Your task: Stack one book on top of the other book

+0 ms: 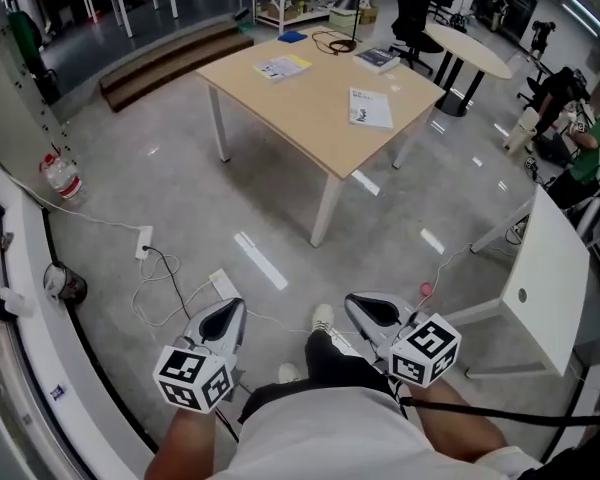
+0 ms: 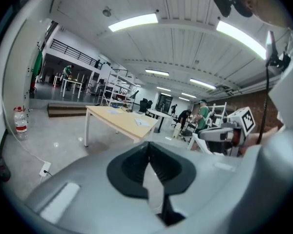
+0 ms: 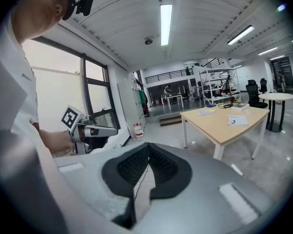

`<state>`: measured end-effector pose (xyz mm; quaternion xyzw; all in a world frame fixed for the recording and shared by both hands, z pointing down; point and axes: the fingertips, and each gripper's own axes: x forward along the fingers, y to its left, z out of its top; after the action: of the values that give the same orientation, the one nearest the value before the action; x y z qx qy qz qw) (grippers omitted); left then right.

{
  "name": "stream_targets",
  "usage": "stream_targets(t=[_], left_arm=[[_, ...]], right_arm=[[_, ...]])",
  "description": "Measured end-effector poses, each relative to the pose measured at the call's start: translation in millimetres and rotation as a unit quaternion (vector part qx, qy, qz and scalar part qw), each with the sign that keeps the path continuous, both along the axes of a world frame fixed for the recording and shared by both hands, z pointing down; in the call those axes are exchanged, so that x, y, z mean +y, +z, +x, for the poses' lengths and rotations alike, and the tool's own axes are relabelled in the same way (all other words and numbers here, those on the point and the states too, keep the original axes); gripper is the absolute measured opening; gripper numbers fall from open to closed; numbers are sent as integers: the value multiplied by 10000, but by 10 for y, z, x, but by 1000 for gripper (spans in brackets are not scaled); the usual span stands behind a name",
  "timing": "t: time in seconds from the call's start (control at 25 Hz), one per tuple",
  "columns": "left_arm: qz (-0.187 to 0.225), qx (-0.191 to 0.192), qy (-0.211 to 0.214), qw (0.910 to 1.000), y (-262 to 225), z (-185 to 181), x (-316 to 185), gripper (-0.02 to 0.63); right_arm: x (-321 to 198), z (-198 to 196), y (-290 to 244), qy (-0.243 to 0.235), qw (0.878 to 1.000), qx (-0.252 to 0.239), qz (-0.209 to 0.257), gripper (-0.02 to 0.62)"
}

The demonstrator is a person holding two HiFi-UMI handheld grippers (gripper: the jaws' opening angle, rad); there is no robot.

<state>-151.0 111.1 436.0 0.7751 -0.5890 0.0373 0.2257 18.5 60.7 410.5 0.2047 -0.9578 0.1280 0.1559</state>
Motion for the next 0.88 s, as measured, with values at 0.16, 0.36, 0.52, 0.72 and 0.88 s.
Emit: stream_targets(t=[0.16, 0.36, 0.52, 0.72, 0.88], left_arm=[[-65, 52, -188, 9998, 50, -139, -15, 5], [2, 47, -287, 9996, 56, -273, -169, 5], [-59, 61, -202, 9998, 134, -300, -406, 5], [-138, -5, -10, 9999, 168, -303, -832, 5], [-90, -13, 98, 9999, 92, -301, -1244, 5]], right_arm=[[-91, -231, 33, -222, 9997, -1, -47, -2], [-223, -423, 25, -392, 9992, -24, 66, -2], [-459, -454, 137, -272, 9996, -46, -19, -2], [-862, -452, 169, -63, 9999, -121, -85, -2], [-1187, -448, 168, 7, 9999, -93, -125, -2]])
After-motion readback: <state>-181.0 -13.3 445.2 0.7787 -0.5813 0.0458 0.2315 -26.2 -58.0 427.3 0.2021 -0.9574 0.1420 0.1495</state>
